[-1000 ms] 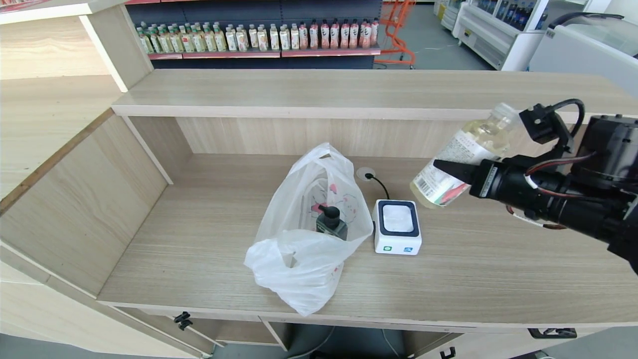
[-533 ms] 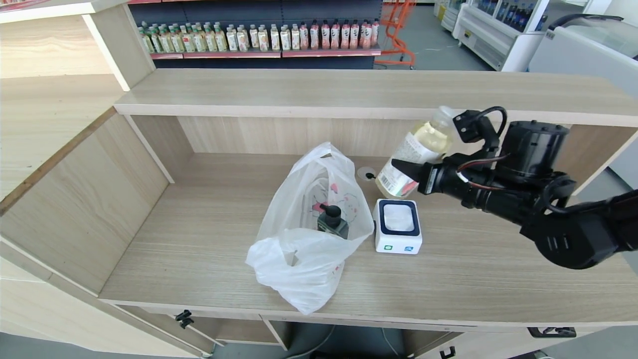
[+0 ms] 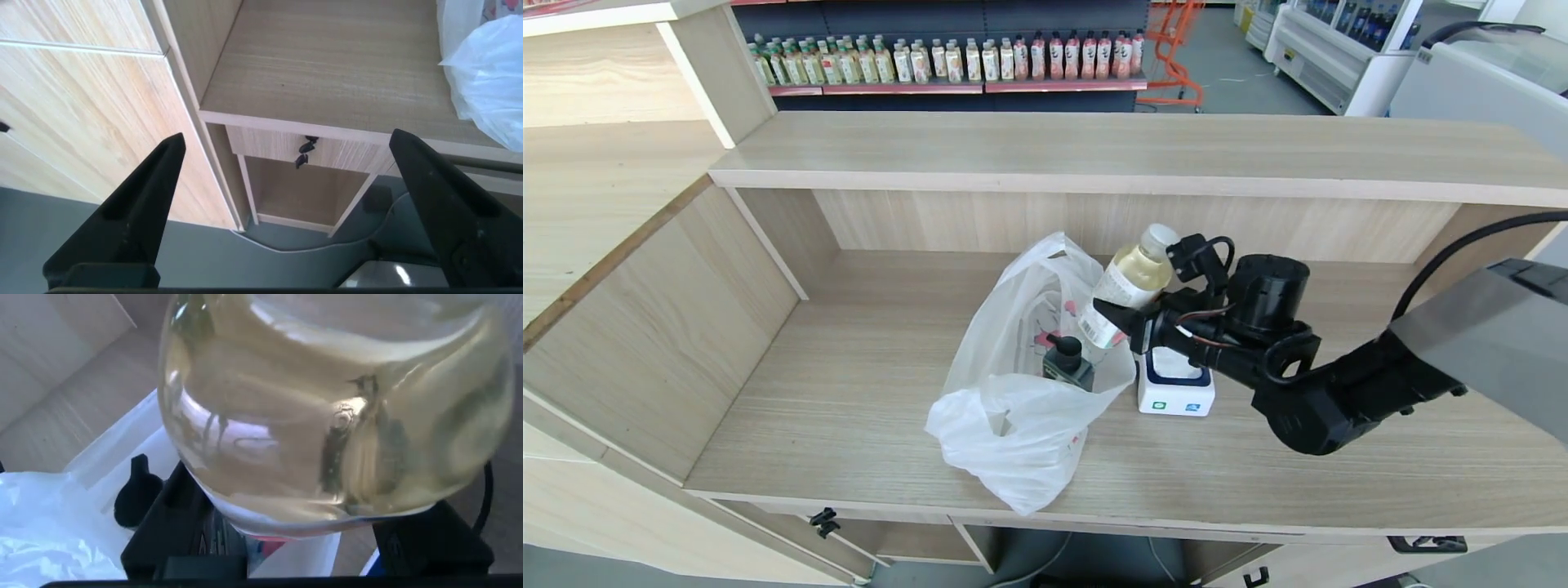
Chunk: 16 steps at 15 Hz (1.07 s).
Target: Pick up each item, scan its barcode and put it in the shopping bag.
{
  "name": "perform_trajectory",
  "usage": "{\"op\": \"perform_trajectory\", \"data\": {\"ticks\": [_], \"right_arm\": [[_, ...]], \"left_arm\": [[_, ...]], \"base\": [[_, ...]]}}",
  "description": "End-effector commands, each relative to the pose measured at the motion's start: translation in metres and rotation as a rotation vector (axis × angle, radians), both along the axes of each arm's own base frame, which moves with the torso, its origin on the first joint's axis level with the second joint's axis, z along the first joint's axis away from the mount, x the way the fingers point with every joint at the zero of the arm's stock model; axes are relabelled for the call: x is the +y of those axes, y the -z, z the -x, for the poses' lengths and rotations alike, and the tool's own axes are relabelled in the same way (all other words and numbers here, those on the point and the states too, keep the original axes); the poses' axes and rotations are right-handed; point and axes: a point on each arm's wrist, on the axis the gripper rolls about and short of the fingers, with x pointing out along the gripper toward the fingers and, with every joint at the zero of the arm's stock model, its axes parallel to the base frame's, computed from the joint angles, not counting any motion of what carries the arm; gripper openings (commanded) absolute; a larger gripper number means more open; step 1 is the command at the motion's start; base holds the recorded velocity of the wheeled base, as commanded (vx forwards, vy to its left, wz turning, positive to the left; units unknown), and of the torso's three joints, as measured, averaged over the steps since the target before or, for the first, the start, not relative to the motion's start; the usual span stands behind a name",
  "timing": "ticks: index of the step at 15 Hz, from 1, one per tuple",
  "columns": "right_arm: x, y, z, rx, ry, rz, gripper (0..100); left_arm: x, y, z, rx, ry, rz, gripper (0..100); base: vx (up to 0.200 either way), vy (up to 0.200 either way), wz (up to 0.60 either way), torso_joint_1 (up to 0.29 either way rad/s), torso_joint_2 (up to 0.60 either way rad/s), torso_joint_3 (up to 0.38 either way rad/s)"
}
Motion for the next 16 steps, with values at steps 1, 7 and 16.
{"op": "perform_trajectory", "data": {"ticks": [1,7,16], "right_arm": [[0.008,0.026,-0.014,0.005,-0.005,0.030,0],[0.019,0.033,-0.037,-0.064,-0.023,0.029,0],[0.029,0.059,-0.056,-0.139,-0.049,0.118,0]], "left_arm": [[0.000,0.000,0.000,0.000,-0.001,0.000,100],[0.000,0.000,0.000,0.000,-0.001,0.000,100],[0.000,0.000,0.000,0.000,-0.001,0.000,100]], "base": [[0.000,0.000,0.00,0.000,0.00,0.000],[0.000,0.000,0.00,0.000,0.00,0.000],[0.000,0.000,0.00,0.000,0.00,0.000]]}}
